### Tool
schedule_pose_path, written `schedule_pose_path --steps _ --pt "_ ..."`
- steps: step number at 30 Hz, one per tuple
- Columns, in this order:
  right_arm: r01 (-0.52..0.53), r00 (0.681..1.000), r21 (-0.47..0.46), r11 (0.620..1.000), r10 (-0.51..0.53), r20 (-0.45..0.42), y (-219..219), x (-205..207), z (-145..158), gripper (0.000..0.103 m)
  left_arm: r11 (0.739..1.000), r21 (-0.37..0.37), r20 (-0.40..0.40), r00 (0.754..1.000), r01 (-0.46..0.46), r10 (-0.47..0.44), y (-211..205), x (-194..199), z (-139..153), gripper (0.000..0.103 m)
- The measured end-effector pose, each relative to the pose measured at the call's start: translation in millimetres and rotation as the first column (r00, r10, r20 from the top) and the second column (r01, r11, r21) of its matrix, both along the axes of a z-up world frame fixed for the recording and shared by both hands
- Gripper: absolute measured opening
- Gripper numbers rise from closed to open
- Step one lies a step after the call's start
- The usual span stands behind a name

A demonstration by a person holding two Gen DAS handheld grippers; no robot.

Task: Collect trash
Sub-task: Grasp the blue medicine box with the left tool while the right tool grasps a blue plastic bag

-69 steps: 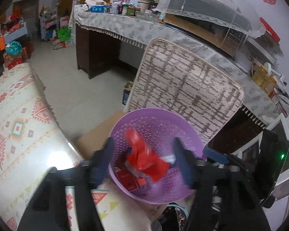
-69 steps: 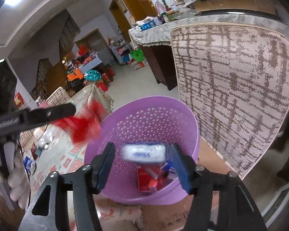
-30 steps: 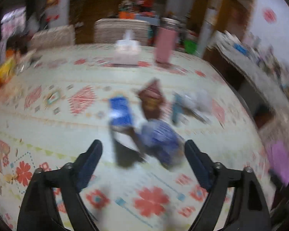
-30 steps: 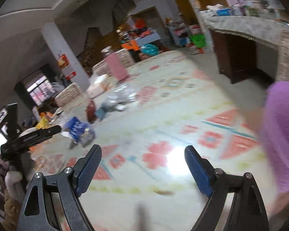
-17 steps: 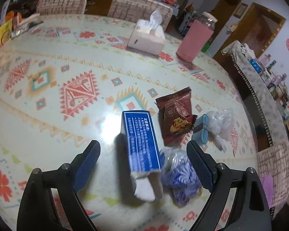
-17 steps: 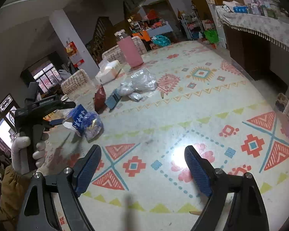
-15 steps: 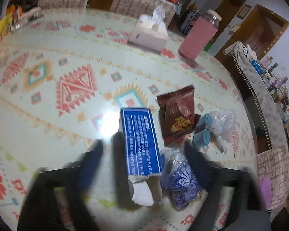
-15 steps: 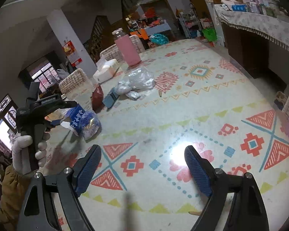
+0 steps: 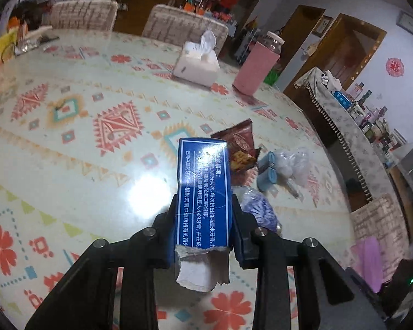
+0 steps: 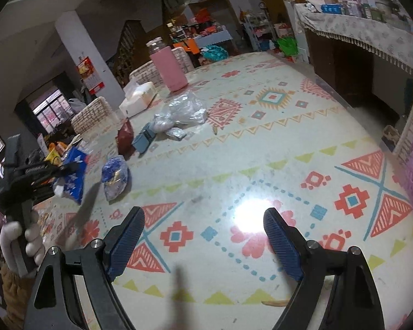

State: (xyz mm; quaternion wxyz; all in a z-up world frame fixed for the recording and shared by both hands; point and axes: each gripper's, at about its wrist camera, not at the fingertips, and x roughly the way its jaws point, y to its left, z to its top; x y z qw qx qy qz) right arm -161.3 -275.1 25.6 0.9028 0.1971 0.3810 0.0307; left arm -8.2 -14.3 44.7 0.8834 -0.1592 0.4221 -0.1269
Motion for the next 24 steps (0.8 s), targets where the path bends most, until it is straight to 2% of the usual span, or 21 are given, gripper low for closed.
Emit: schedule_pose_path --steps 3,5,6,8,11,15,21,24 --pt "0.023 1.0 -0.006 1.0 -0.023 -0.019 -2 2 -1 0.091 1.0 -0.007 0.0 1.0 -0.004 0.004 7 1 -4 0.031" --pt "0.023 0.998 -0.051 0.998 -0.026 -0.064 3 10 -3 0.091 1.0 0.003 0.009 1.0 -0.008 0.008 12 -2 -5 0.031" --pt "0.002 0.997 -0.111 0.994 -0.01 -0.076 11 15 -2 0.091 1.0 0.005 0.011 1.0 -0.011 0.011 14 -3 -6 0.031" --pt "-0.061 0.998 -0.262 0.963 0.05 -0.046 39 26 9 0.091 1.0 -0.018 -0.002 1.0 -0.019 0.018 19 -3 -10 0.031" --pt "-0.178 0.984 -0.345 0.921 0.174 -0.044 82 48 18 0.092 0.998 -0.05 -0.023 0.999 -0.029 0.028 24 -1 -15 0.031" --pt "-0.267 0.964 -0.314 0.911 0.255 -0.078 126 89 18 0.092 0.996 -0.079 -0.025 0.999 -0.035 0.033 29 -1 -15 0.031" --pt "-0.319 0.947 -0.285 0.904 0.293 -0.131 163 144 -1 0.092 0.992 -0.109 -0.032 0.998 -0.062 0.059 38 1 -15 0.031" --pt "-0.331 0.943 -0.289 0.898 0.299 -0.148 175 156 -10 0.089 0.992 -0.11 -0.047 0.998 -0.054 0.049 36 2 -17 0.031"
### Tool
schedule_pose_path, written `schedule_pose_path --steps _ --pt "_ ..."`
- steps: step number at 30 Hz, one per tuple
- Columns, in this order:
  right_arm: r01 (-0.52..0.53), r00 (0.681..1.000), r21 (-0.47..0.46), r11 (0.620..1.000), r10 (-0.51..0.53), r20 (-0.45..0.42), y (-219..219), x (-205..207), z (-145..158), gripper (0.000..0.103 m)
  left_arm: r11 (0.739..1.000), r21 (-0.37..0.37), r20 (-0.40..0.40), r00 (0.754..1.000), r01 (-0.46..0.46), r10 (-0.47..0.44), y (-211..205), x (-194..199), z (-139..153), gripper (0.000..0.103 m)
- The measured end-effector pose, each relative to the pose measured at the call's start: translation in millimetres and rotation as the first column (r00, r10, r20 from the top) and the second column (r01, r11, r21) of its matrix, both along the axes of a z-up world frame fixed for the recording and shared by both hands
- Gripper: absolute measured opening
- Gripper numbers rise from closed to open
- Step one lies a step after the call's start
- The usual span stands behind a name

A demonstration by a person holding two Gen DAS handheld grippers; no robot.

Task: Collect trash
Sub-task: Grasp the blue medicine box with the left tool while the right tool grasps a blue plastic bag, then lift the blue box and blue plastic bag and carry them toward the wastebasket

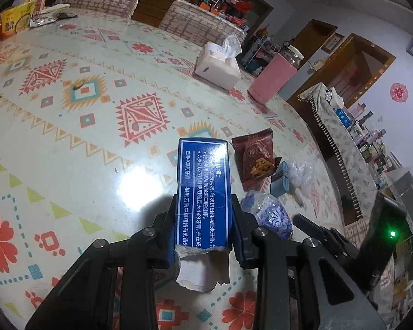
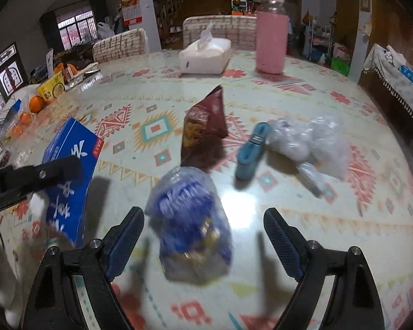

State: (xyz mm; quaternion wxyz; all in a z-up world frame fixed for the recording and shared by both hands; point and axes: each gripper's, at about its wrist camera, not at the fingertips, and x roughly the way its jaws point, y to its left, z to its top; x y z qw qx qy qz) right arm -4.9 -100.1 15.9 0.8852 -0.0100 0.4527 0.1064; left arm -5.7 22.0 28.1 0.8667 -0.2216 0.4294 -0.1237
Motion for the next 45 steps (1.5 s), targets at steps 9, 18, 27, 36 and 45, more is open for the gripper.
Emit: schedule_pose_path --steps 9,18,27,36,45 --pt "0.015 1.0 0.001 1.0 -0.015 0.0 12 -13 4 0.044 1.0 0.011 -0.006 1.0 0.013 -0.013 -3 0 -1 0.031" --pt "0.033 0.999 0.038 0.999 -0.033 0.016 -24 -78 28 0.043 0.997 0.077 -0.004 1.0 -0.008 0.009 -7 1 -4 0.031" --pt "0.137 0.989 0.125 0.983 -0.143 0.04 -86 -176 38 0.043 0.989 0.146 0.024 1.0 0.004 -0.007 -16 -4 -1 0.031" --pt "0.296 0.94 0.288 0.911 -0.332 0.083 -158 -253 48 0.043 0.954 0.295 0.067 0.995 0.051 -0.074 -56 -22 3 0.031" --pt "0.293 0.922 0.367 0.883 -0.363 0.137 -185 -284 57 0.043 0.93 0.342 0.12 0.975 0.138 -0.189 -100 -88 31 0.031"
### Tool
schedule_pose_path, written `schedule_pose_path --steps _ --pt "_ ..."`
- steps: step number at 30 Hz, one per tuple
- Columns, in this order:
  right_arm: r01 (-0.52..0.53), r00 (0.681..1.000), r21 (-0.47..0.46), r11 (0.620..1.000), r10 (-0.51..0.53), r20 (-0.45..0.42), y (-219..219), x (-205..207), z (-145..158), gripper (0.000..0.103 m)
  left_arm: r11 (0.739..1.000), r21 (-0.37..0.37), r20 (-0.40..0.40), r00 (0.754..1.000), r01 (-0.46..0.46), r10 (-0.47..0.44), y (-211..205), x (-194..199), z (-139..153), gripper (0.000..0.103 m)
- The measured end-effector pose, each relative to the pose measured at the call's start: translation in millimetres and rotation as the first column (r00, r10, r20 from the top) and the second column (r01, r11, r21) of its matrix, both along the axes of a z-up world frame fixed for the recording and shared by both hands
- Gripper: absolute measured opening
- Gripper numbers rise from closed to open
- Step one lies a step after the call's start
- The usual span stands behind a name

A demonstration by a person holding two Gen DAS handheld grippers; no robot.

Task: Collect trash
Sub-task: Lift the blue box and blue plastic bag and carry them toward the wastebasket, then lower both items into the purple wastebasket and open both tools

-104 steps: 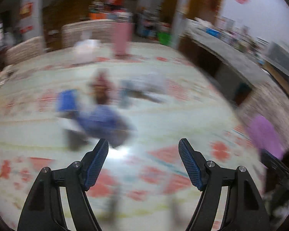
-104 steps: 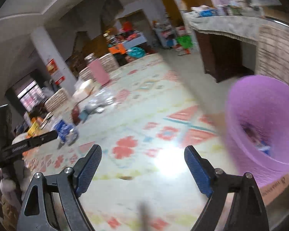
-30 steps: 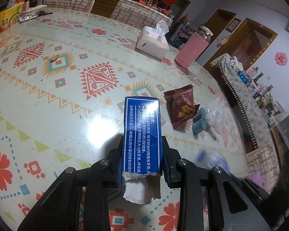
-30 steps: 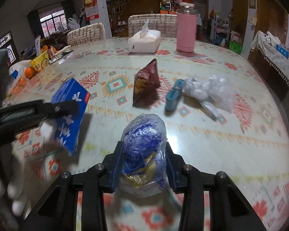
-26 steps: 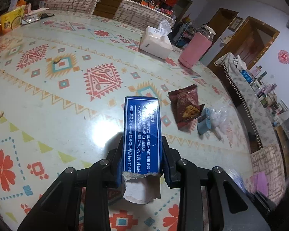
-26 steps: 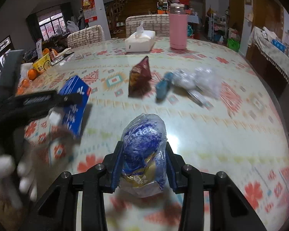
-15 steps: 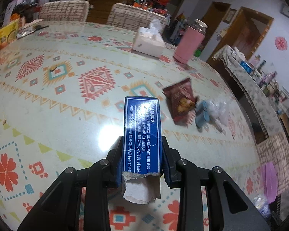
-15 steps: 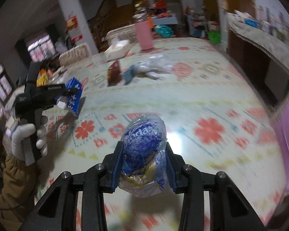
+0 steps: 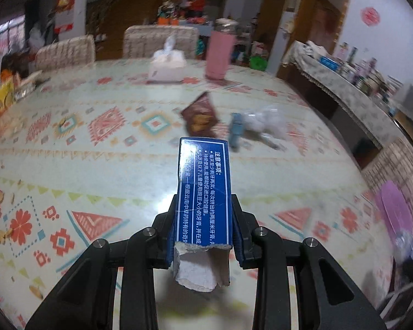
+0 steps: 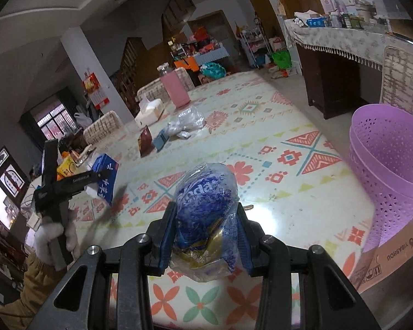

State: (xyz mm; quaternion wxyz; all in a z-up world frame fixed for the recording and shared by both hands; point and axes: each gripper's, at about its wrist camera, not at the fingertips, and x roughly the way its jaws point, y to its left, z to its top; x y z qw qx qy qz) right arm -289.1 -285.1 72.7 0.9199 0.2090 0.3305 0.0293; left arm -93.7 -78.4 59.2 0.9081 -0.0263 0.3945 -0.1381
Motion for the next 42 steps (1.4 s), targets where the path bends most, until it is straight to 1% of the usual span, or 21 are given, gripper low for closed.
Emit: schedule_pose_path --steps 3,5,7,9,11,14,17,20,25,30,37,42 --pt "0.001 1.0 0.031 1.0 -0.001 0.014 -6 -4 -1 0.043 0.999 0.005 0.006 0.999 0.054 -0.054 -17 -21 13 0.031" --pt "0.002 1.0 0.056 0.998 -0.003 0.021 -12 -8 -2 0.043 0.996 0.033 0.026 0.996 0.088 -0.089 -30 -35 22 0.031" --pt "0.009 0.999 0.074 0.997 -0.011 0.032 -19 -10 -2 0.043 0.992 0.071 0.056 0.992 0.106 -0.11 -42 -47 30 0.031" --pt "0.019 0.999 0.094 0.995 -0.023 0.038 -26 -11 -2 0.043 0.989 0.093 0.074 0.989 0.117 -0.124 -53 -55 36 0.031" --pt "0.024 0.999 0.113 0.993 -0.028 0.035 -32 -14 -2 0.043 0.987 0.1 0.083 0.987 0.128 -0.137 -65 -62 42 0.031" --pt "0.031 0.999 0.108 0.994 -0.035 0.036 -40 -17 2 0.043 0.984 0.106 0.093 0.984 0.144 -0.154 -83 -67 47 0.031" --pt "0.047 0.998 0.091 0.995 -0.051 0.044 -48 -23 9 0.043 0.979 0.129 0.101 0.98 0.159 -0.172 -103 -69 49 0.031" --pt "0.066 0.997 0.08 0.995 -0.07 0.043 -56 -27 11 0.043 0.972 0.145 0.089 0.976 0.183 -0.197 -120 -66 47 0.031" --pt "0.096 0.994 0.089 0.991 -0.1 0.044 -73 -27 12 0.043 0.959 0.197 0.082 0.972 0.201 -0.22 -147 -59 44 0.031" --pt "0.128 0.99 0.107 0.986 -0.133 0.039 -91 -27 8 0.043 0.949 0.233 0.091 0.967 0.211 -0.237 -168 -54 44 0.031" --pt "0.173 0.983 0.12 0.978 -0.178 0.034 -117 -30 8 0.043 0.929 0.269 0.097 0.953 0.253 -0.288 -204 -50 43 0.031" --pt "0.198 0.979 0.127 0.972 -0.203 0.031 -136 -30 10 0.043 0.918 0.278 0.095 0.944 0.281 -0.317 -225 -48 43 0.031"
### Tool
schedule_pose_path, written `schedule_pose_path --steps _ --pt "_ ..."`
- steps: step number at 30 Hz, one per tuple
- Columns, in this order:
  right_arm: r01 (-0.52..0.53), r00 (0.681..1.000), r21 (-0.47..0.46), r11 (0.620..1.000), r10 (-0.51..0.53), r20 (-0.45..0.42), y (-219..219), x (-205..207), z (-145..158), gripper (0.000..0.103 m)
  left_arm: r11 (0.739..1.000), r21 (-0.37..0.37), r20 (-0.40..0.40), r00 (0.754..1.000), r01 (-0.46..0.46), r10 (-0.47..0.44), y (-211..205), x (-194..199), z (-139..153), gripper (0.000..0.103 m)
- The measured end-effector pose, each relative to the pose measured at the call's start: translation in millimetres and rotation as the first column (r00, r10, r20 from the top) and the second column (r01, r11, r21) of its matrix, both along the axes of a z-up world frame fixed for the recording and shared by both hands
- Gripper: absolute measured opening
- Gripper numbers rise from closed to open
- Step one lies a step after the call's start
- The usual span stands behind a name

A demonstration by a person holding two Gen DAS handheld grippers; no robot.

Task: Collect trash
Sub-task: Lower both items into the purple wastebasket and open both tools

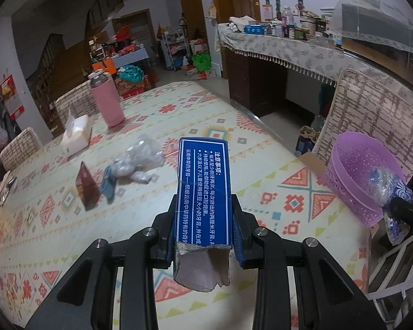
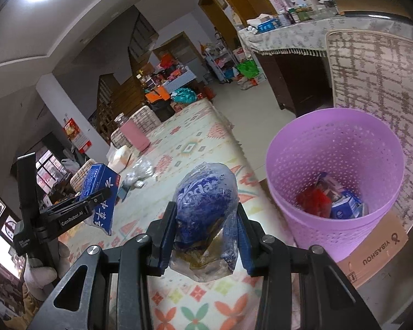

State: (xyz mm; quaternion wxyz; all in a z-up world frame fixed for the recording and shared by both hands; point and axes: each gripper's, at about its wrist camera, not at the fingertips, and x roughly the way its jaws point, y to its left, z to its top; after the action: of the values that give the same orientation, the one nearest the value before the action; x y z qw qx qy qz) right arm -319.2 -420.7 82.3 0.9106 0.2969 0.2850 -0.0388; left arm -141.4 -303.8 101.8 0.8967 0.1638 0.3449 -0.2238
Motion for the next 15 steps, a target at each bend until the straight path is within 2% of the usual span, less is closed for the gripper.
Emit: schedule_pose_path --steps 15 --pt "0.078 0.997 0.025 0.997 -0.078 -0.003 -46 -18 -7 0.044 0.993 0.037 -0.021 0.993 0.114 -0.113 -70 -7 -8 0.031"
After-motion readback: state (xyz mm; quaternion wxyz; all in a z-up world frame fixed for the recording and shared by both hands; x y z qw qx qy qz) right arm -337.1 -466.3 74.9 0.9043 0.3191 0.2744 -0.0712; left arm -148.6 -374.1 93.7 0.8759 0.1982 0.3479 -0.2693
